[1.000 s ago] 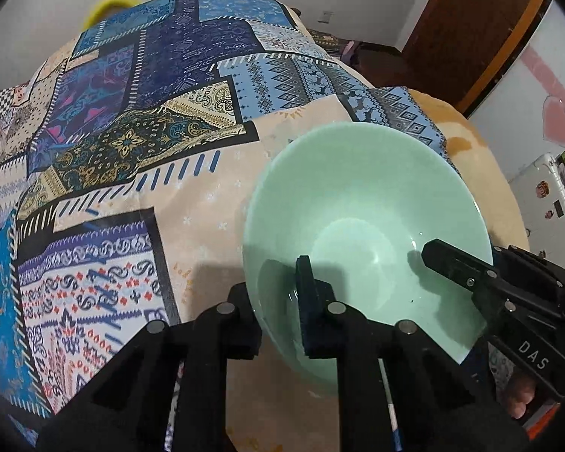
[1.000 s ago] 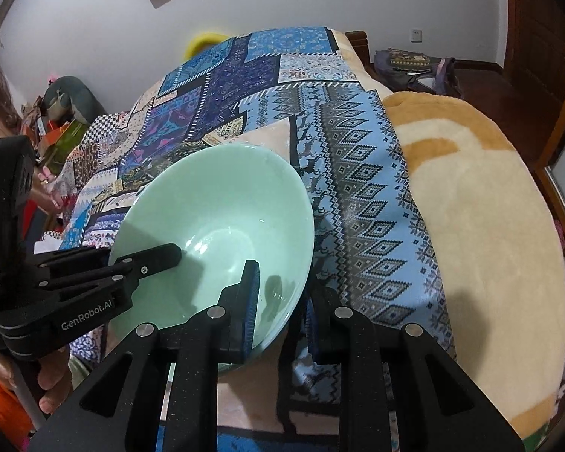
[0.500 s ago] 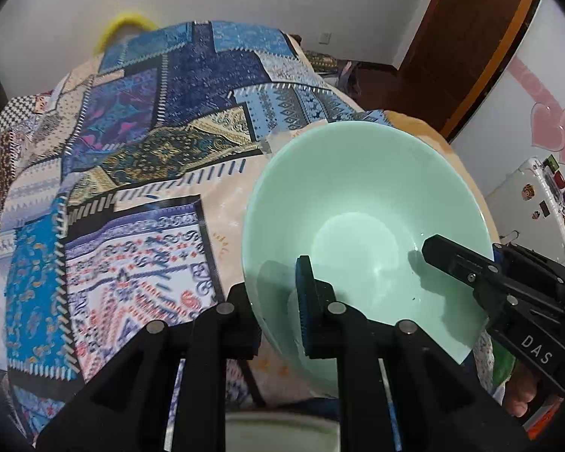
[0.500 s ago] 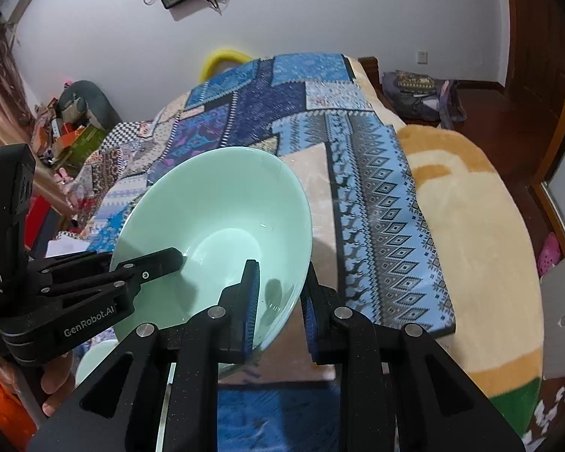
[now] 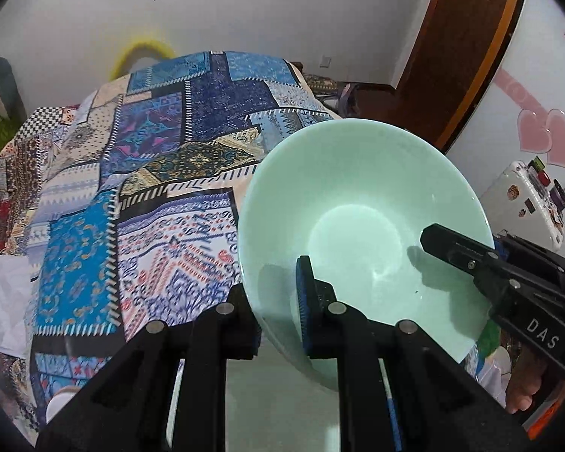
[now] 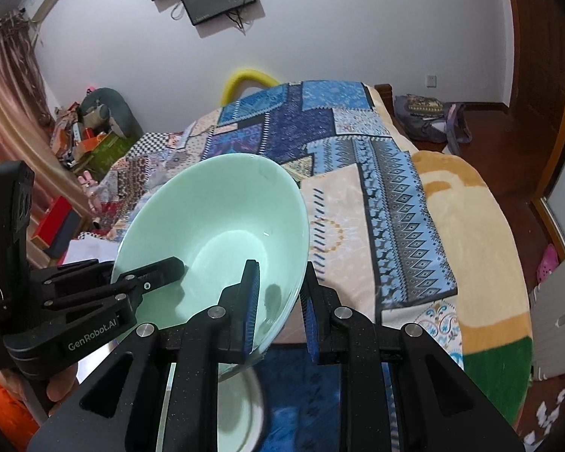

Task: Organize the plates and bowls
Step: 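Lift the pale green bowl with both tools and carry it toward the white dotted bowl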

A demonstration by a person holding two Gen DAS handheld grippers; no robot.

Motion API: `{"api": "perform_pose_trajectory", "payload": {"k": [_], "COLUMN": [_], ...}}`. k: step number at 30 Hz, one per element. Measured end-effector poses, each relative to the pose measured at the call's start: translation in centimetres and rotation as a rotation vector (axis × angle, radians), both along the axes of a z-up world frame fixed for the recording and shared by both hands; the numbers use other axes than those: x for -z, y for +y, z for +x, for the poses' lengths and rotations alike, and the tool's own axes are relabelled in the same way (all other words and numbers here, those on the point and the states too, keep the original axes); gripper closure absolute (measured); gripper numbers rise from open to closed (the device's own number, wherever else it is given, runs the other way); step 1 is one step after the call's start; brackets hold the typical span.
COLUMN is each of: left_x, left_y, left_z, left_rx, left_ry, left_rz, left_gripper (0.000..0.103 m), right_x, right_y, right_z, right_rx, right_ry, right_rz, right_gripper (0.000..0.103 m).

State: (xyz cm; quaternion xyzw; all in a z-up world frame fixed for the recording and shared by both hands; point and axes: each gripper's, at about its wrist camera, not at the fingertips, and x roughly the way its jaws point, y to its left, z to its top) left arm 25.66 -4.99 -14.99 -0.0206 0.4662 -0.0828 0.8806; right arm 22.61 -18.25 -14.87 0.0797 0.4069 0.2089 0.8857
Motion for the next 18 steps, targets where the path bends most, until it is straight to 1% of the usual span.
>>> {"api": "perform_pose_trajectory", "payload": {"k": [9, 18], "left_x": [-1.1, -1.0], "left_y": [2.3, 6.2], "left_z": [-4.3, -8.1], "left_rx": [-0.026, -0.098], "left_ry": [-0.020, -0.027], "left_rz": [-0.006, -0.037], "left_gripper": [0.088, 0.088], "right_x": [-0.7, -0.4], "right_y": [2.3, 5.9], "right_z": [-2.8, -5.0], "right_rx": [-0.035, -0.086], "right_ry": [-0.024, -0.038], "right_rz": [-0.009, 0.001], "right_gripper": [0.084, 0.084]}}
